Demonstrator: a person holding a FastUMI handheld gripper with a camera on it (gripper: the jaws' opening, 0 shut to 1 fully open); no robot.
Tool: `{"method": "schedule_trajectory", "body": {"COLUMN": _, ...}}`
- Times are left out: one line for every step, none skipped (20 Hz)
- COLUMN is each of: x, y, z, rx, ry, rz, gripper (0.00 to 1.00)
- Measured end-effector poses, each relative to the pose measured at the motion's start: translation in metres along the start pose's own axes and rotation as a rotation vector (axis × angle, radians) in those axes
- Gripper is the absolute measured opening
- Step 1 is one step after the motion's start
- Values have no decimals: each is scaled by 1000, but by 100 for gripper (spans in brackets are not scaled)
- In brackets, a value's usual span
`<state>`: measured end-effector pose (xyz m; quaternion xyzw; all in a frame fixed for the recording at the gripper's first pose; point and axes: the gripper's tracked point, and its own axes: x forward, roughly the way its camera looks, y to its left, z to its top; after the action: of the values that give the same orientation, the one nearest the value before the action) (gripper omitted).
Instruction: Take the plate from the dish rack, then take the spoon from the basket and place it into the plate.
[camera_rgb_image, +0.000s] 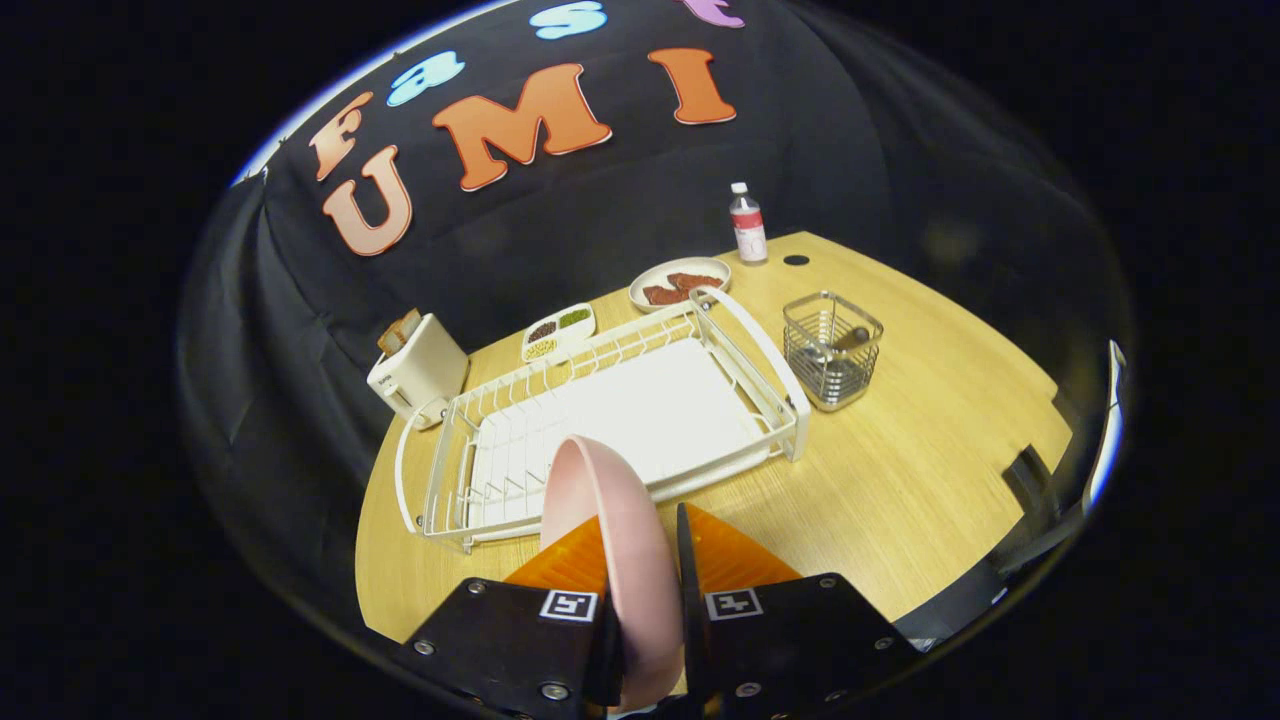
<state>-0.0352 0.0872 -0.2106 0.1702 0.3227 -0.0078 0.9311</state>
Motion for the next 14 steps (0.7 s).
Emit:
{"method": "schedule_trajectory", "body": {"x": 2, "y": -2, "z": -7, "rx": 17, "ry": 9, "rz": 1, "gripper": 25}}
{"method": "schedule_trajectory", "body": {"x": 4, "y": -4, "z": -14, "rx": 33, "ry": 13, "rz": 4, "gripper": 25}}
{"method": "schedule_trajectory", "body": {"x": 8, "y": -7, "z": -20, "rx": 48, "ry": 21, "rz": 7, "gripper": 25}}
{"method": "schedule_trajectory", "body": {"x": 13, "y": -8, "z": -27, "rx": 63, "ry": 28, "rz": 9, "gripper": 25}}
{"method": "schedule_trajectory", "body": {"x": 16, "y": -11, "z": -31, "rx": 77, "ry": 32, "rz": 9, "gripper": 25}}
{"method": "schedule_trajectory", "body": {"x": 19, "y": -14, "z": -38, "rx": 85, "ry": 36, "rz": 7, "gripper": 25}}
{"method": "schedule_trajectory", "body": {"x": 21, "y": -15, "z": -44, "rx": 97, "ry": 42, "rz": 16, "gripper": 25}}
{"method": "schedule_trajectory", "body": {"x": 25, "y": -13, "z": -47, "rx": 123, "ry": 45, "rz": 30, "gripper": 25}}
{"method": "schedule_trajectory", "body": {"x": 30, "y": -13, "z": -51, "rx": 144, "ry": 60, "rz": 38, "gripper": 25}}
{"method": "schedule_trajectory", "body": {"x": 35, "y": -15, "z": -60, "rx": 168, "ry": 86, "rz": 43, "gripper": 25}}
{"method": "schedule_trajectory", "body": {"x": 41, "y": -19, "z": -66, "rx": 204, "ry": 105, "rz": 37, "gripper": 25}}
{"method": "schedule_trajectory", "body": {"x": 48, "y": -22, "z": -71, "rx": 234, "ry": 125, "rz": 27, "gripper": 27}}
{"method": "schedule_trajectory", "body": {"x": 55, "y": -26, "z": -78, "rx": 237, "ry": 145, "rz": 13, "gripper": 28}}
{"method": "schedule_trajectory", "body": {"x": 57, "y": -28, "z": -85, "rx": 222, "ry": 161, "rz": 12, "gripper": 33}}
